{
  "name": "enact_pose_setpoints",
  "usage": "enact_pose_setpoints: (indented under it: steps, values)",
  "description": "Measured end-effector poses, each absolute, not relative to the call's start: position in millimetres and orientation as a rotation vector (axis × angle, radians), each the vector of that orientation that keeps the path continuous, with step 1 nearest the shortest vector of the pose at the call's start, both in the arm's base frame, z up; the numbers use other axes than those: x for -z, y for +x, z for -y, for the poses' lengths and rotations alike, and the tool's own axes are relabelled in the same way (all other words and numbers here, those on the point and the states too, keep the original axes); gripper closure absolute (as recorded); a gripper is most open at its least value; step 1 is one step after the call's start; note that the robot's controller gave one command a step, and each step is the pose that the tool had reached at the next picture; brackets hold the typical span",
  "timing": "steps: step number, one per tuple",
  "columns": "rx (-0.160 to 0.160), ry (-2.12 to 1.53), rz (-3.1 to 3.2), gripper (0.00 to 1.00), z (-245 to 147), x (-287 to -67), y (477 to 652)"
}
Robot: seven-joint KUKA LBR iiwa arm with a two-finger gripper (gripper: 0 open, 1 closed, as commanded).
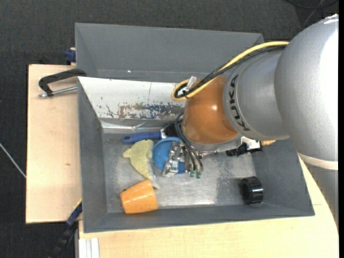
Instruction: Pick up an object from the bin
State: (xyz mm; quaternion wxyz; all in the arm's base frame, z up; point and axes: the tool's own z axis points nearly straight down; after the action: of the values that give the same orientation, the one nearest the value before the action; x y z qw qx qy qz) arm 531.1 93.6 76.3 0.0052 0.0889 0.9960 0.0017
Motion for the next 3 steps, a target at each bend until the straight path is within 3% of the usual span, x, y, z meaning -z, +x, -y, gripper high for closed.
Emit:
enact_pose_setpoints:
  steps: [1,2,3]
  values:
    - [-0.008,0.299,-3.116,1.0,-113,-191,519.0]
    - [-0.004,-0.453,-3.098,1.0,-143,-260,522.7]
    - [-0.003,-0.448,-3.103,0.0,-142,-258,522.2]
